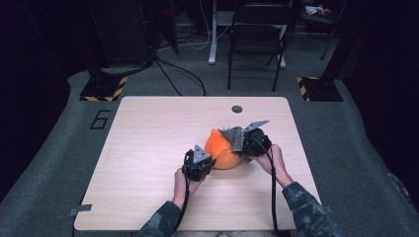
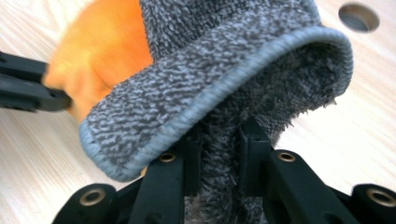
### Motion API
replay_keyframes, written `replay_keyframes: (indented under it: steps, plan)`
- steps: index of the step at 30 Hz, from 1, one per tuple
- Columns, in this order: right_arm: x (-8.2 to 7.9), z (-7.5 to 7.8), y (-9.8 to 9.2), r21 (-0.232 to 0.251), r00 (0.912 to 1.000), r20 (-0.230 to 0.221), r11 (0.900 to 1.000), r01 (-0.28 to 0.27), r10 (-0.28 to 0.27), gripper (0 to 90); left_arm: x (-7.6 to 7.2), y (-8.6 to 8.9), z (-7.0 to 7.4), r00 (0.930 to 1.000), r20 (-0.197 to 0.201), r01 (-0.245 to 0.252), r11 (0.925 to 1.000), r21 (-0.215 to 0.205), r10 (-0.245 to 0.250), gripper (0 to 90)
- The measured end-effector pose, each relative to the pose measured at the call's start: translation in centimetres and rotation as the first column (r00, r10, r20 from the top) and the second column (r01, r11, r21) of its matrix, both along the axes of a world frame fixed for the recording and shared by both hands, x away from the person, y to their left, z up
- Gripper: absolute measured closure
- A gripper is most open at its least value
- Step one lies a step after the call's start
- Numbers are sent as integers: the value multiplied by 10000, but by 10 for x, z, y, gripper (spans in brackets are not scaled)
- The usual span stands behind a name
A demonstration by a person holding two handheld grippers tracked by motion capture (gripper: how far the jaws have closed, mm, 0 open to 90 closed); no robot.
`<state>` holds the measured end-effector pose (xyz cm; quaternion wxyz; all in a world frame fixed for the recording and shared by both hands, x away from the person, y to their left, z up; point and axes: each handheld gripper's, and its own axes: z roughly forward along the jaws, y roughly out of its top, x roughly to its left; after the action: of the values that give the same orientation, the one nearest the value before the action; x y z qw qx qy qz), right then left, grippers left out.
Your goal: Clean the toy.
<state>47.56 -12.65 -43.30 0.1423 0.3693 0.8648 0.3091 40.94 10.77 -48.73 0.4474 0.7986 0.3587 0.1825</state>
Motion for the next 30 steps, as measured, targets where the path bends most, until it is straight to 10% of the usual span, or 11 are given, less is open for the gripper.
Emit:
replay_keyframes:
  steps: [18,30]
  plan:
    - [18,-41,-7,-825,9904,-1189,9947,606,-702,742,5,7,-4,9983,-458,-357,9992,156,364,836]
    - [-8,19,1,619,9972,693,9976,-312,269,742,3,5,-2,9989,-344,-324,9993,189,330,836]
